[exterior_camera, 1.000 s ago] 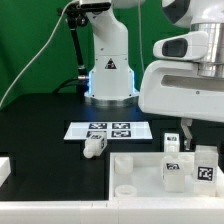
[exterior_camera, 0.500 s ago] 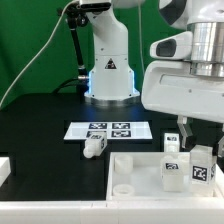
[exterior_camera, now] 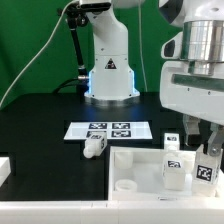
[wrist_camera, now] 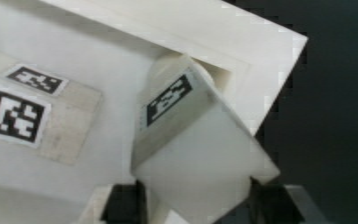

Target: Assemble one leg

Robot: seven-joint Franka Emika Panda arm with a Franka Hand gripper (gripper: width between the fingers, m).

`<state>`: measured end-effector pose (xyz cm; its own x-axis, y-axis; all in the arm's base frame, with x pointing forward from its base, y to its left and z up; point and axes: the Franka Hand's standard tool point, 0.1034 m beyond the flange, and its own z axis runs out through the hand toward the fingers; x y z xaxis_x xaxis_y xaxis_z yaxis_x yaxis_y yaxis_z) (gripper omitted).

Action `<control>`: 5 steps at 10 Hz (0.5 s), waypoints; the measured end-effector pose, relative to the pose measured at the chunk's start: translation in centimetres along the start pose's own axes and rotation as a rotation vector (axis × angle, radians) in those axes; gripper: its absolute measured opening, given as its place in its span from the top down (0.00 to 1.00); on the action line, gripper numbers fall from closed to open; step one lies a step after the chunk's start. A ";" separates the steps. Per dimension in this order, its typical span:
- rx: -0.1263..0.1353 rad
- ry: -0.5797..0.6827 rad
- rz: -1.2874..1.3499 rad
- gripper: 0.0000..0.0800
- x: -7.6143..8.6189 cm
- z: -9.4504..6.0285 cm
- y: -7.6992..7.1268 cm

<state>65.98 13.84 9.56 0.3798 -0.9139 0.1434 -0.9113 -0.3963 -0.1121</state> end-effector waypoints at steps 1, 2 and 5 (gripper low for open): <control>0.000 0.000 -0.003 0.64 0.0 0.0 0.0; -0.001 0.000 -0.003 0.43 0.0 0.0 0.0; -0.016 -0.015 -0.167 0.21 0.8 -1.6 0.2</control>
Offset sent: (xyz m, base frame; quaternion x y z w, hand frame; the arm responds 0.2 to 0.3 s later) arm -0.0045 -0.0113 0.0205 -0.0384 -0.0330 -0.1464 0.9879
